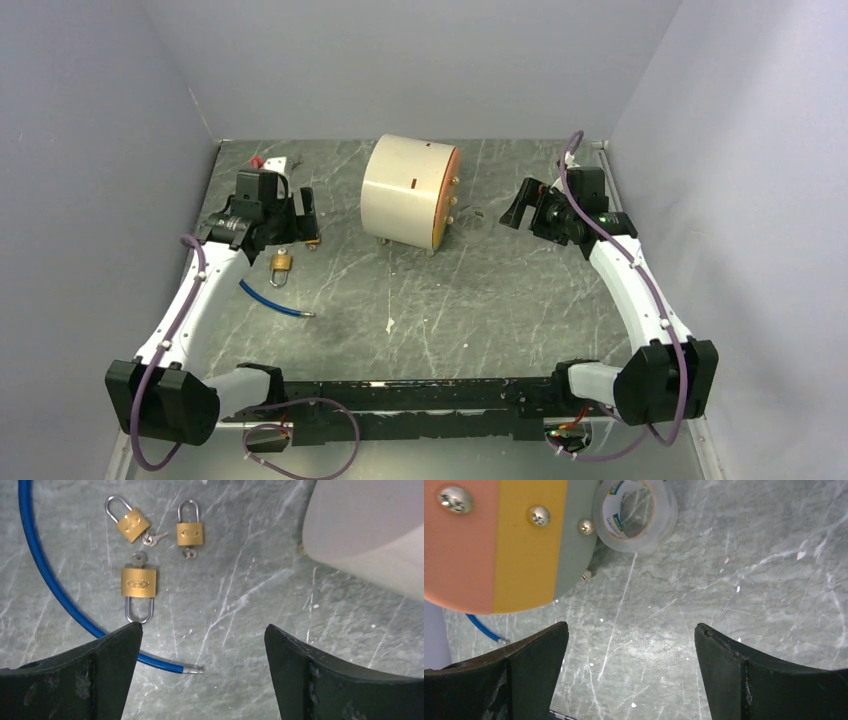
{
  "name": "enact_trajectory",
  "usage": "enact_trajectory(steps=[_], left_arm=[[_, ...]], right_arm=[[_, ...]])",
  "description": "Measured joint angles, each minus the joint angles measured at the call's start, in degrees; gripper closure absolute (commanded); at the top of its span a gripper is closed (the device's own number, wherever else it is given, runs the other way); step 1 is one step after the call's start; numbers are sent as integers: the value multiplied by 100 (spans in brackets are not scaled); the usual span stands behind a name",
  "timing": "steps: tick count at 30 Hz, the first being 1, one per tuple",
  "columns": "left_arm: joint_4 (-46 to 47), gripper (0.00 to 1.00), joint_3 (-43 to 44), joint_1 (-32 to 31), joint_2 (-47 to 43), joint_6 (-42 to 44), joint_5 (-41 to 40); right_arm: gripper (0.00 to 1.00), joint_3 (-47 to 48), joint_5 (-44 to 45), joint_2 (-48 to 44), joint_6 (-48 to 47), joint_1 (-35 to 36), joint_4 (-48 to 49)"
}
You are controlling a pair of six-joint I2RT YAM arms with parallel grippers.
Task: Lock with the key
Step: Move the distractor to the center of the board.
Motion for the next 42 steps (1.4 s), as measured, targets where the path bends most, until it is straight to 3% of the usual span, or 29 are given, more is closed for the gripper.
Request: enact_trajectory(steps=[8, 15, 24, 36, 42], left_arm=[[190, 4, -518, 256, -28, -37, -17], [472, 4, -1051, 420, -118, -37, 33], [555, 4, -1051, 435, -369, -33, -52], [485, 4, -1051, 439, -350, -11, -238], [409, 4, -1051, 442, -234, 28, -236]], right_arm=[[1, -125, -330, 431, 258, 0, 577], [1, -76, -706, 1690, 1008, 31, 1685], [1, 1119, -824, 3534, 1690, 214, 2229], [2, 1287, -914, 4260, 2494, 494, 2719], [1, 1434, -168, 4245, 2474, 570, 2358]])
